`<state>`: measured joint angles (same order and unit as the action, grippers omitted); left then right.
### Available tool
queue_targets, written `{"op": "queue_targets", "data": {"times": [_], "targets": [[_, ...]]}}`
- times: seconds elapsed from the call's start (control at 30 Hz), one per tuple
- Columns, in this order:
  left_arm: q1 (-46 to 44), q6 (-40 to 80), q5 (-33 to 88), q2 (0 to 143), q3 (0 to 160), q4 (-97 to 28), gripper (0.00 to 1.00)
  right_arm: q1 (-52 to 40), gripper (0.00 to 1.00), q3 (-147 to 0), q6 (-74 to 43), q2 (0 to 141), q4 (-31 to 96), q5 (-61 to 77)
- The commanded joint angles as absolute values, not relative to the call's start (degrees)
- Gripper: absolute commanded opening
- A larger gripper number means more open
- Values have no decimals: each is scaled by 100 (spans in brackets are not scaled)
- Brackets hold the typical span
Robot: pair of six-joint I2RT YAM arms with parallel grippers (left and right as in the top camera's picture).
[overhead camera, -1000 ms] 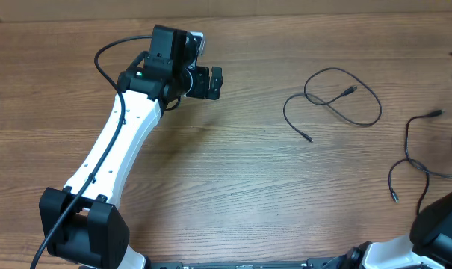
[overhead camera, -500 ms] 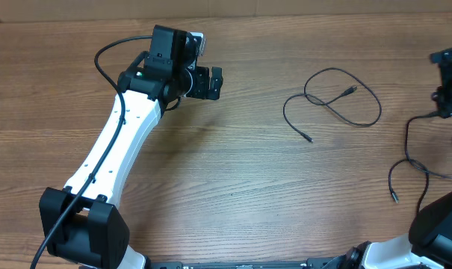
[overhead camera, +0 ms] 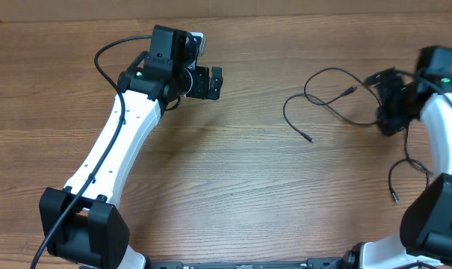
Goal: Untangle cables
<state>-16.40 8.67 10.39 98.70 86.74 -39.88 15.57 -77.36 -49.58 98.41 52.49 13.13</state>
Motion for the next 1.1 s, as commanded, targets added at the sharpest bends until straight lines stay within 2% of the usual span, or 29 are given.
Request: {"op": "queue_targets", "data": {"times": [0.0,0.17,0.3,0.67,0.9,1.07], "targets": [[-1651,902,989,9824,8801,-3988,100,1232,100,-7258,-5850,9902,5146,1100],[-1651,902,989,9824,8801,-3988,100,764,98,-6801,-6355,9904,4757,1044],[-1651,902,989,9824,8801,-3988,100,440,98,-6523,-6960,9904,4469,340],[-1651,902,989,9824,8801,-3988,100,377,98,-5443,-7577,9911,2982,108],[-1651,902,989,9824,8801,-3988,100,377,82,-5146,-7695,9915,2012,-148],[-1651,902,989,9824,8801,-3988,100,377,78,-5142,-7975,9915,1975,-495]]}}
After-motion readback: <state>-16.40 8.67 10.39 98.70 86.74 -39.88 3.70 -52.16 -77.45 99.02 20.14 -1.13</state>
